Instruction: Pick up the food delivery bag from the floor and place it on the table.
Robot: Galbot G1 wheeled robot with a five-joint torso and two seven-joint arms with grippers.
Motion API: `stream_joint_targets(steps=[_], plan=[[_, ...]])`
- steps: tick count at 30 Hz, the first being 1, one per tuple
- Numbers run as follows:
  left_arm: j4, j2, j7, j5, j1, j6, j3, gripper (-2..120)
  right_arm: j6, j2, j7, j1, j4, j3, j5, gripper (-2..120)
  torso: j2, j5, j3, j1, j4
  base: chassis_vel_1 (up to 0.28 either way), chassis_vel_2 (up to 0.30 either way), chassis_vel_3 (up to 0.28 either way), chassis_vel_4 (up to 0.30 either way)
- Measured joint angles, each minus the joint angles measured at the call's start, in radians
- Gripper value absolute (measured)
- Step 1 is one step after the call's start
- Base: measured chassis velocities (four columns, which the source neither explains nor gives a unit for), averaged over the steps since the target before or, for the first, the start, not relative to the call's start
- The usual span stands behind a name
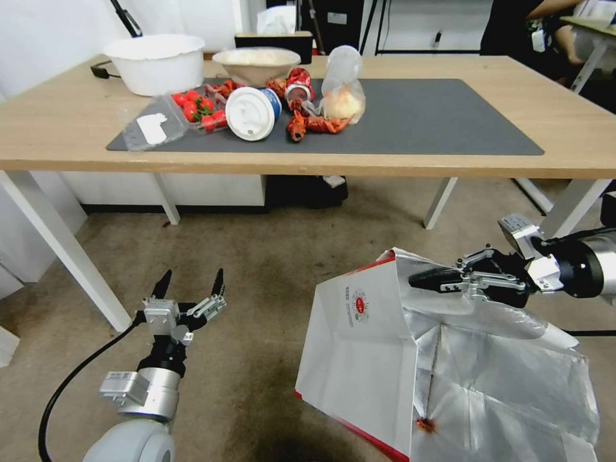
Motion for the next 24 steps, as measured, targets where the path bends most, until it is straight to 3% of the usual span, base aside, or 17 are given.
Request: stream_joint_targets(steps=[24], plan=[[-0.001,0.000,0.000,-0.002,0.000,0.000,0.000,100,0.001,0.005,-0.007,-0.001,-0.004,-0.002,-0.009,0,0.095,0.0000,0.068,0.027,0.0000,0.000,0.000,0.000,0.000]])
